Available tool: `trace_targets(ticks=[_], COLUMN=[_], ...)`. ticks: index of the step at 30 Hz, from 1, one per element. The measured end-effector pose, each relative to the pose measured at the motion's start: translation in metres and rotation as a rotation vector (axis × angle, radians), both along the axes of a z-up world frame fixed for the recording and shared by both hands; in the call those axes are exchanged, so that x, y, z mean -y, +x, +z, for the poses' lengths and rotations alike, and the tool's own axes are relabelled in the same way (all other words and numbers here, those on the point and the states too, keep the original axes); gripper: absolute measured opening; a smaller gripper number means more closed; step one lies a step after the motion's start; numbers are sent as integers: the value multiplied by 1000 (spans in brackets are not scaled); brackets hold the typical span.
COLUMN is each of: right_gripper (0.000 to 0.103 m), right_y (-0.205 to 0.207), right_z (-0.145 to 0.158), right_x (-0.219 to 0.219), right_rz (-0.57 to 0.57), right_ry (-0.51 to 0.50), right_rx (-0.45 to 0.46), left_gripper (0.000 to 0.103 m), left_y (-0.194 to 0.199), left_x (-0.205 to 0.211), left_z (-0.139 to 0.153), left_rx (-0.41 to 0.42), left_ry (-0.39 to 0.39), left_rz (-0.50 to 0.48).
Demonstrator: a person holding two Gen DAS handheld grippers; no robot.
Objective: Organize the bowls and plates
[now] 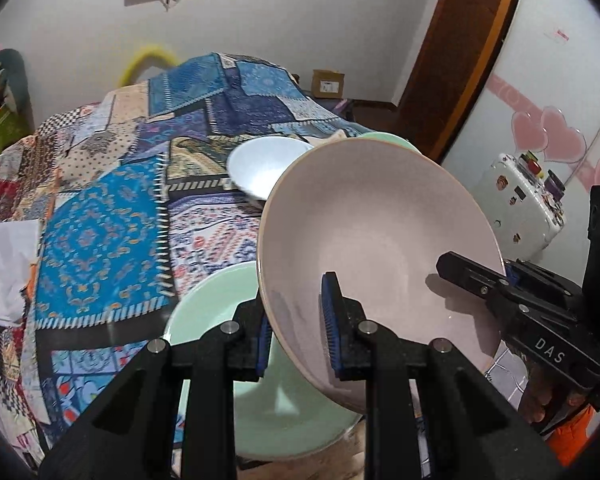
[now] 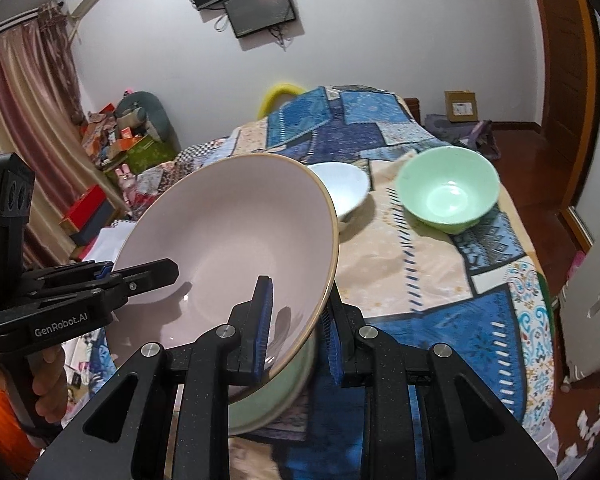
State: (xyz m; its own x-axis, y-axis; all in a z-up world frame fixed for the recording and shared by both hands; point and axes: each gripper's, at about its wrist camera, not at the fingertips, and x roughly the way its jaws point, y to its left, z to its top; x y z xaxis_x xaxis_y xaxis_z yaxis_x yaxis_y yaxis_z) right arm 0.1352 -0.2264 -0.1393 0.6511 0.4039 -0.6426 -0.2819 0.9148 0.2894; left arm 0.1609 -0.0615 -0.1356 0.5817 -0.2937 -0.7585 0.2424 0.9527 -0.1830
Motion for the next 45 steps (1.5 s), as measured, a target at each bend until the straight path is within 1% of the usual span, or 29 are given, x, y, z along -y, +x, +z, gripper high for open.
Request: trace_targets(ticks=[13, 26, 33, 45], right_gripper=[22, 22, 22, 22], right_y=[-10, -15, -16, -8], right_z=[7, 7, 1, -16], right_x=[-50, -99, -125, -161], right_rz=[84, 168, 217, 277], right_ry=[6, -6, -15, -30], right_rx=[20, 9, -11, -66], left_gripper=[22, 22, 22, 22], left_y=[-31, -57, -68, -70], left_x=[-61, -116, -142, -181], left_z=[12, 11, 3, -22], left_rx=[31, 36, 29, -26], left_ry=[-13, -22, -9, -10], left_rz=[85, 165, 205, 260])
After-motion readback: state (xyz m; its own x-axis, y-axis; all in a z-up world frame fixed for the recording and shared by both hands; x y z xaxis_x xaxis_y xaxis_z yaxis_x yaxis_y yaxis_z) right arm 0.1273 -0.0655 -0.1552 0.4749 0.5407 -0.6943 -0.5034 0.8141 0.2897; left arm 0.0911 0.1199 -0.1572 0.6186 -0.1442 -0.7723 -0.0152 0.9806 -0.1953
